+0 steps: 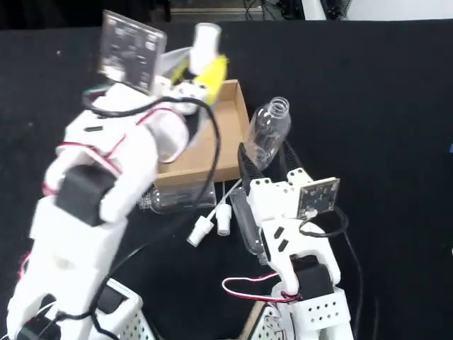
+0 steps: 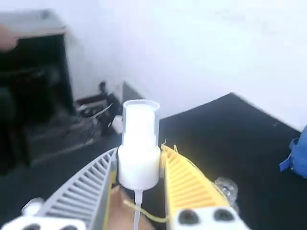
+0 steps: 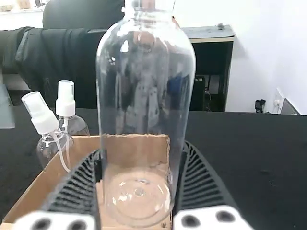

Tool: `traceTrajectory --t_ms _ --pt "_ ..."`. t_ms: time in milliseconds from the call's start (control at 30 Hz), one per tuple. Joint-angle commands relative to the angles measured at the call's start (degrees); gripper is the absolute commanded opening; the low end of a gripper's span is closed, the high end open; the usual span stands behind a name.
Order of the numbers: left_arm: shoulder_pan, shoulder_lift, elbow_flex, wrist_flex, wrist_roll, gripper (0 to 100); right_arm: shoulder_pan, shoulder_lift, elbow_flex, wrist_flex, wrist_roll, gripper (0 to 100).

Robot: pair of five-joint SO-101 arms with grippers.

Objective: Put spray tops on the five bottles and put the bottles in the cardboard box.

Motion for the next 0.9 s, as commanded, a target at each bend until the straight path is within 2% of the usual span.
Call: traceTrajectory --t_ms 0,167,300,467,633,867 --pt "2.51 -1.76 10.68 -24.44 0.7 3 0.88 -2.77 -0.22 -1.49 -0.44 1.1" --pt "2.59 -1.76 22.29 -49.41 0.35 3 1.05 -2.77 -0.22 -1.49 -0.09 1.1" --pt "2.15 -2.37 28.62 -60.92 0.26 3 1.05 -2.51 -0.22 -1.49 -0.09 1.1" --pt "3.12 -9.05 34.68 -64.97 0.62 3 1.05 -2.24 -0.13 -0.53 -0.09 1.1" --pt "4.18 -17.85 39.69 -64.88 0.62 3 0.88 -2.77 -0.13 9.05 -0.44 1.1" --pt "4.09 -24.35 40.75 -64.88 0.62 3 0.88 -2.68 -0.13 12.75 -0.44 1.1"
